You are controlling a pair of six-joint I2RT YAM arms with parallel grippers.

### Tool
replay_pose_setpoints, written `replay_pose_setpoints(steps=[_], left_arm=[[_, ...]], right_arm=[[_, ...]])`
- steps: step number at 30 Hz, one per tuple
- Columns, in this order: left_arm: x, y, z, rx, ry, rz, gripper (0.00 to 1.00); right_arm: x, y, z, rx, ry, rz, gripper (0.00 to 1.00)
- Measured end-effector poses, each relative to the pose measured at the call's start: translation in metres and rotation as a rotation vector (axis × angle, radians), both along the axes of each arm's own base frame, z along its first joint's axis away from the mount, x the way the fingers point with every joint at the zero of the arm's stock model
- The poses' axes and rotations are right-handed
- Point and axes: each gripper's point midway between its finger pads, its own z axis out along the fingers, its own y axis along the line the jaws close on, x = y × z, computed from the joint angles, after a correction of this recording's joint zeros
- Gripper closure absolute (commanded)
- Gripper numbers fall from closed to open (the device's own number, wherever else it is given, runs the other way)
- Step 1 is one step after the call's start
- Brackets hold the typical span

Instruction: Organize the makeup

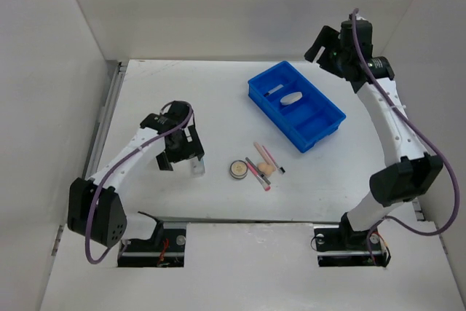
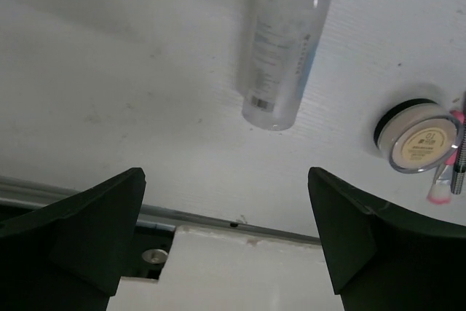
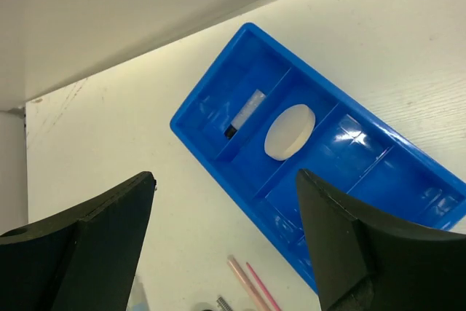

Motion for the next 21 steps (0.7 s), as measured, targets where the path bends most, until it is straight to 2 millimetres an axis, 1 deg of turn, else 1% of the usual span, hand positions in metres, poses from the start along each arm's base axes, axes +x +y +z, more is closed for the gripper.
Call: replay_pose_setpoints(steps=[2,4,8,9,11,14,15,16,17,18,21], left_arm=[[0.003,-0.013,-0.007,-0.015,0.008,-0.017,0.12],[0.011,-0.025,-0.015,-0.031,0.007,-0.029,0.14],[0.029,-0.033,-0.038,-0.013,0.04,-0.028,0.19],[0.034,-0.033,-0.044,-0.001,0.051,-0.026,0.2],[0.044,-0.036,-0.056,0.02,0.068,-0.025,0.23],[0.051,-0.037,-0.071,0.04,0.094,-0.03,0.35],[0.052,-0.038,-0.076,0.046,0.104,-0.034,0.43],[0.054,-0.038,-0.08,0.052,0.115,-0.039,0.59],[0.055,-0.039,-0.084,0.056,0.124,-0.043,0.67],[0.056,-0.039,-0.086,0.06,0.132,-0.056,0.72],[0.067,-0.046,-0.081,0.051,0.11,-0.096,0.84]], right_arm=[[-0.01,-0.002,0.012,-0.003,-0.027,0.0,0.16],[-0.016,-0.003,0.009,-0.011,-0.021,0.004,0.16],[-0.022,-0.003,-0.015,-0.031,0.041,0.012,0.16],[-0.025,-0.004,-0.025,-0.038,0.067,0.013,0.16],[-0.028,-0.005,-0.035,-0.047,0.094,0.013,0.16],[-0.032,-0.006,-0.044,-0.057,0.121,0.011,0.16],[-0.033,-0.007,-0.045,-0.058,0.124,0.01,0.16],[-0.035,-0.007,-0.047,-0.06,0.129,0.01,0.16],[-0.037,-0.008,-0.048,-0.062,0.132,0.008,0.16],[-0.038,-0.009,-0.047,-0.063,0.131,0.006,0.16],[-0.039,-0.01,-0.045,-0.07,0.125,0.004,0.16]])
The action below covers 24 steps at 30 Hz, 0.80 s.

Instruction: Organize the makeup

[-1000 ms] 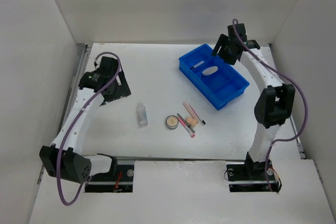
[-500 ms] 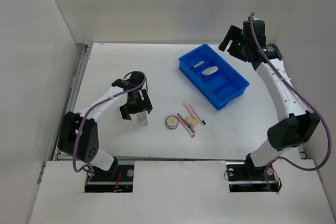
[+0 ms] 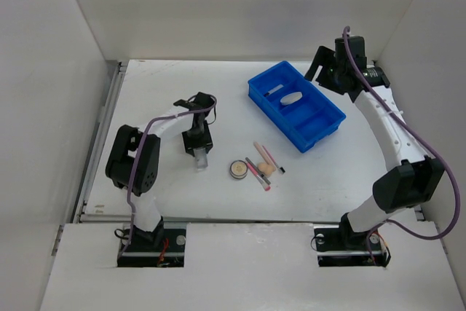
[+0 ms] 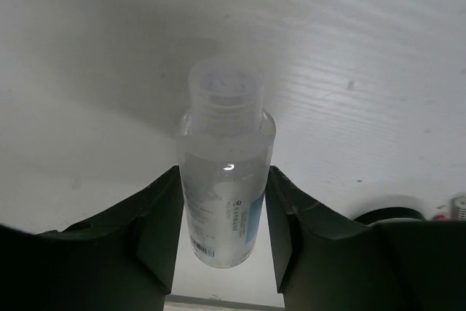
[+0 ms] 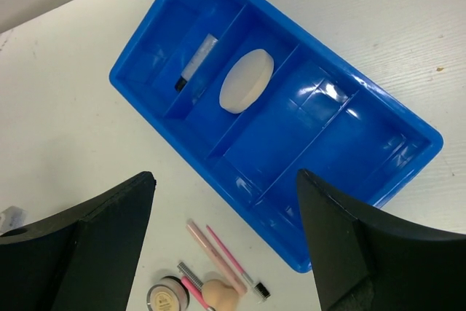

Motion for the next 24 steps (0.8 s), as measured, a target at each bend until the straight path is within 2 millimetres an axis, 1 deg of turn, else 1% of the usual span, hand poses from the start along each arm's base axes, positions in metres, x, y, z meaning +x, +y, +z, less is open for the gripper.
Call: replay_pose_setpoints(steps=[2,4,5,7,8,10,12,14,16,18,20,22,24], left_arm=[[0.013,-0.006,0.009,-0.012,-0.03,-0.038,0.88],[0.032,-0.015,0.024,-0.032,-0.069,-0.076,0.91],[0.043,-0.021,0.033,-0.048,-0.1,-0.099,0.93],[0.065,-0.035,0.057,-0.089,-0.158,-0.15,0.93],[0.078,-0.043,0.07,-0.113,-0.193,-0.175,0.96],[0.101,-0.058,0.094,-0.157,-0.258,-0.228,0.99],[0.126,-0.077,0.12,-0.211,-0.326,-0.285,0.99],[0.155,-0.101,0.144,-0.278,-0.407,-0.345,0.99],[0.181,-0.124,0.161,-0.342,-0.477,-0.399,1.0],[0.204,-0.148,0.173,-0.413,-0.54,-0.451,1.0],[0.222,-0.171,0.177,-0.478,-0.595,-0.493,1.0],[0.233,-0.19,0.172,-0.524,-0.629,-0.531,1.0],[0.239,-0.208,0.163,-0.553,-0.655,-0.562,1.0]], right_arm=[[0.0,-0.001,0.001,-0.004,-0.003,0.0,0.16],[-0.001,-0.001,0.001,-0.005,-0.004,-0.001,0.16],[-0.001,-0.001,0.001,-0.006,-0.003,-0.002,0.16],[-0.002,-0.001,0.001,-0.007,0.001,-0.001,0.16],[-0.003,-0.002,0.001,-0.007,0.003,-0.001,0.16],[-0.005,-0.002,0.0,-0.008,0.011,0.001,0.16],[-0.005,-0.001,-0.001,-0.007,0.014,0.001,0.16],[-0.006,-0.001,-0.001,-0.005,0.018,0.005,0.16],[-0.008,0.001,-0.001,0.001,0.022,0.012,0.16],[-0.011,0.001,0.0,0.007,0.026,0.015,0.16],[-0.018,0.001,0.001,0.015,0.025,0.017,0.16],[-0.026,0.0,0.004,0.022,0.02,0.016,0.16],[-0.034,-0.001,0.007,0.027,0.015,0.013,0.16]])
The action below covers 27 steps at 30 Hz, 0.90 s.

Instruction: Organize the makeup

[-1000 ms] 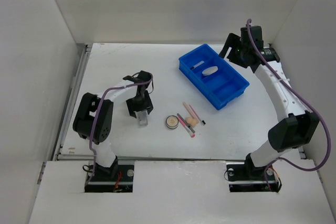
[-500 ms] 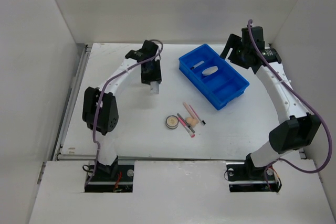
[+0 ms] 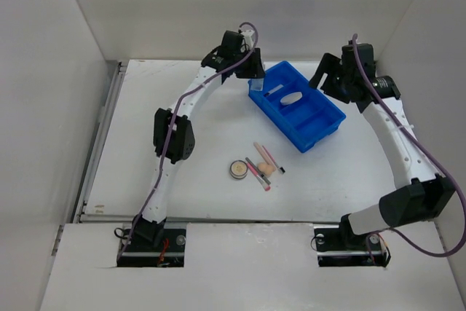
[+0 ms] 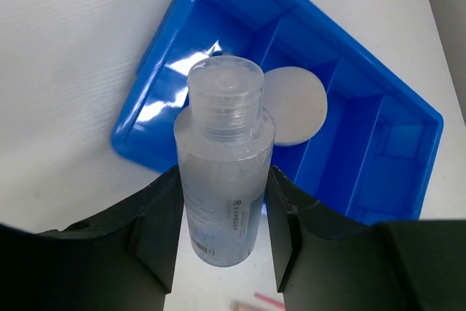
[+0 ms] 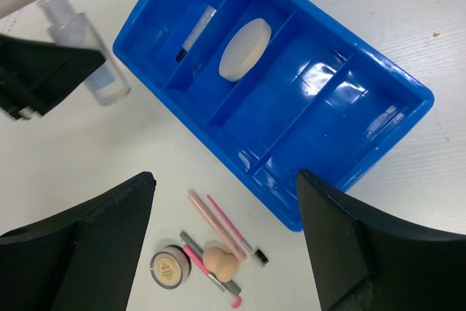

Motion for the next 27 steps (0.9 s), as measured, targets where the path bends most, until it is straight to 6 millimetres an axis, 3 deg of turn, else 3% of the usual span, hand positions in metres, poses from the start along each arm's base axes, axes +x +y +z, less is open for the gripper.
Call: replay_pose_setpoints(steps=[6,9,19,25,26,27], left_arm=[[0.02,-0.049,-0.018,-0.049,-0.113,-0.06,1.0],[0.027,-0.063,-0.021,-0.07,-0.164,-0.069,1.0],[0.066,-0.058,-0.01,-0.086,-0.316,0.007,1.0],[0.078,-0.054,-0.037,-0.065,-0.307,0.032,1.0],[0.078,-0.053,-0.042,-0.06,-0.3,0.033,0.97],[0.078,-0.053,-0.045,-0.056,-0.295,0.034,0.85]], right_arm=[[-0.015,-0.004,0.005,0.006,-0.005,-0.017,0.16],[-0.02,-0.006,0.003,0.007,0.006,-0.023,0.16],[-0.023,-0.006,-0.018,-0.001,0.071,-0.026,0.16],[-0.024,-0.006,-0.022,-0.005,0.087,-0.025,0.16],[-0.024,-0.006,-0.023,-0.006,0.089,-0.025,0.16],[-0.024,-0.006,-0.024,-0.006,0.093,-0.025,0.16]])
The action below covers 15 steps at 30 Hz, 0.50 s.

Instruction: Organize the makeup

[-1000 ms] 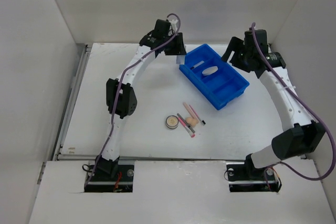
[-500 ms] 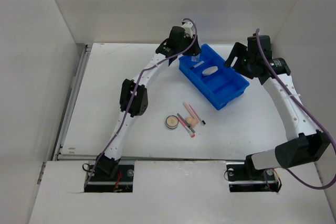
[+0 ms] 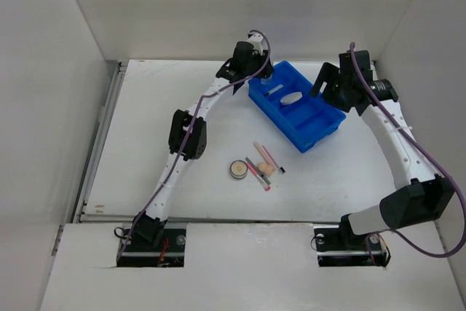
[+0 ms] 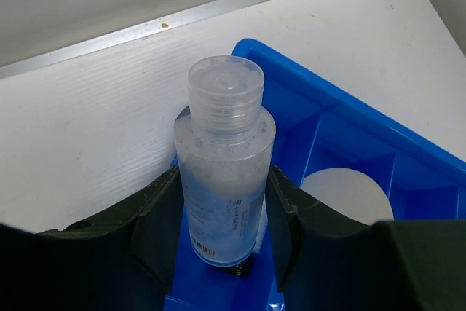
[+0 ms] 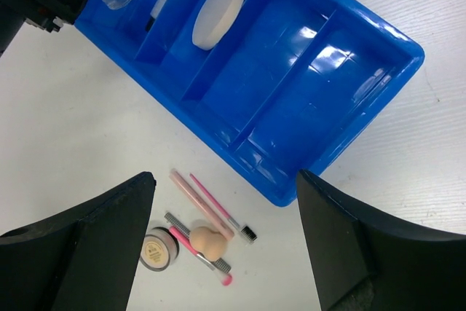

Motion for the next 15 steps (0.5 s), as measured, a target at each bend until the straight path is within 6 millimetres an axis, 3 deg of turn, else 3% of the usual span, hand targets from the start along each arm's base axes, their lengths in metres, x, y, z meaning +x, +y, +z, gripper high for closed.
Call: replay_pose_setpoints(steps=[2,3,7,15], left_arm=[[-0.0003,-0.0001,-0.005,0.005,0.008,0.0,0.61],[-0.0004,-0.0001,-0.0053,0.005,0.009,0.0,0.4],[-0.0006,-0.0025,-0.0019,-0.004,-0.002,-0.012,0.19],[-0.0057,-0.0082,0.0032,-0.027,0.001,-0.051,0.19]], right_arm=[[0.0005,0.0003,-0.0021,0.0,0.007,0.001,0.16],[0.0008,0.0006,-0.0029,0.0,0.009,0.002,0.16],[0.0008,0.001,-0.0043,0.001,0.013,0.003,0.16],[0.0006,0.0009,-0.0046,0.0,0.015,0.003,0.16]])
